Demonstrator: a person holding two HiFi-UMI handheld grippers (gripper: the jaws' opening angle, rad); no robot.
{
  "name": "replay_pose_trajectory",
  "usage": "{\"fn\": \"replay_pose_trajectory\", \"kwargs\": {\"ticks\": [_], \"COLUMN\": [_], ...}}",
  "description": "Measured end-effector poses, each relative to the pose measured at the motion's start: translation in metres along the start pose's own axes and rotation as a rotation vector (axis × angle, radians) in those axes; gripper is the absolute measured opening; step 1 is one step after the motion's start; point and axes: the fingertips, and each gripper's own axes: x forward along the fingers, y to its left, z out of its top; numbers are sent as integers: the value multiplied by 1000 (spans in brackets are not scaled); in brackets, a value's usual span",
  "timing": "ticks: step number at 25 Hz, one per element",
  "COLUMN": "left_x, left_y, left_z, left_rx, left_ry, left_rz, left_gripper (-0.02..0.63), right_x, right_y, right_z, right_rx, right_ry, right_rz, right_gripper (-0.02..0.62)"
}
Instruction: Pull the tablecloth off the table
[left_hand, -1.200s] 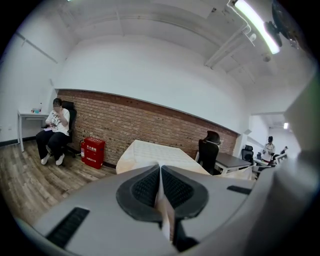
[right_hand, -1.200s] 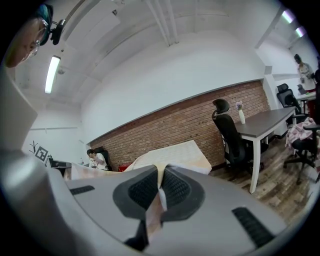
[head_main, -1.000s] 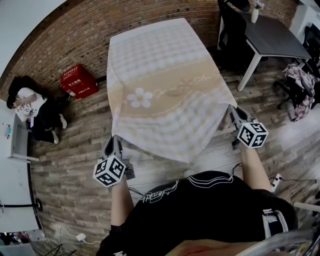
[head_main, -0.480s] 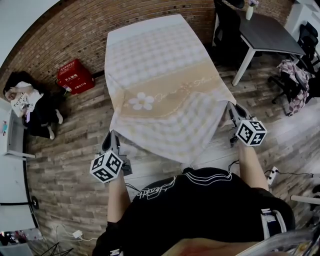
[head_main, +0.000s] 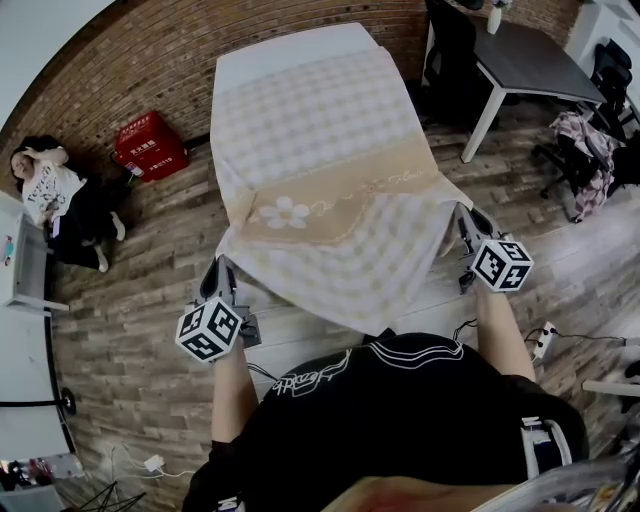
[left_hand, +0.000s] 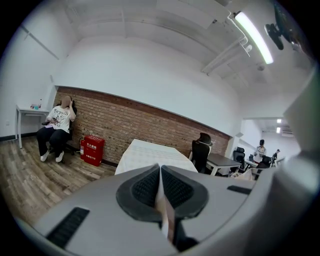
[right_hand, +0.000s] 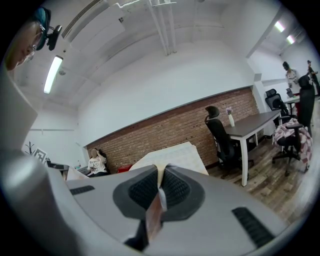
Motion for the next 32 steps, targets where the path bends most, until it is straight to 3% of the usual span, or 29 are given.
{"fn": "replay_pose_trajectory", "kwargs": {"ticks": [22, 32], "left_x": [-85, -113], "left_y": [14, 9], "left_z": [-25, -64], "left_rx": [-18, -30], "left_ry": [-5, 54], "left_rz": [-5, -31], "left_gripper": [6, 6], "right_x": [-65, -79], "right_y": [51, 68], "right_z": [-37, -90], "right_rx": [23, 41], "right_ry": [7, 127], "right_rz": [46, 69], "right_gripper": [-3, -3]}}
